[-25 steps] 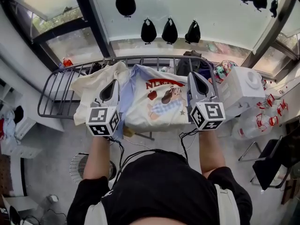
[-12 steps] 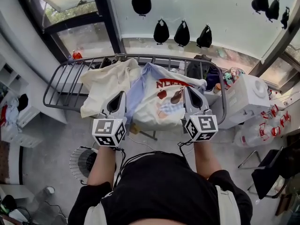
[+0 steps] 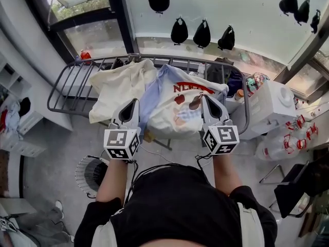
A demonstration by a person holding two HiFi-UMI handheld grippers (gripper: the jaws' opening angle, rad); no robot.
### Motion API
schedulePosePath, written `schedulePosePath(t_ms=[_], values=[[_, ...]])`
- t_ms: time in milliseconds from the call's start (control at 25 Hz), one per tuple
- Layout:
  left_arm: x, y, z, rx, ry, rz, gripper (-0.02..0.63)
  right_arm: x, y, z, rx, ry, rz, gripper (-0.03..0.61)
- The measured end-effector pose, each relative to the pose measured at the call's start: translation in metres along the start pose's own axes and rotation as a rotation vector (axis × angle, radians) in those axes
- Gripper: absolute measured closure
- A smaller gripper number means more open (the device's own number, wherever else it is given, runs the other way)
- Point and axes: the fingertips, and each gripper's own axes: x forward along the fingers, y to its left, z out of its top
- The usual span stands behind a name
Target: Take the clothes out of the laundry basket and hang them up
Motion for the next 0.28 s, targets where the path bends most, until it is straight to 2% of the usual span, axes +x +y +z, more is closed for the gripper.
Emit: schedulePosePath(t_ms=[280], values=[[-0.0036, -0.0033, -0.0085, -0.003, 0.011, 0.006, 0.610, -0.0024, 0.0001, -0.0039, -0.005, 0.011, 0.001, 0.566]])
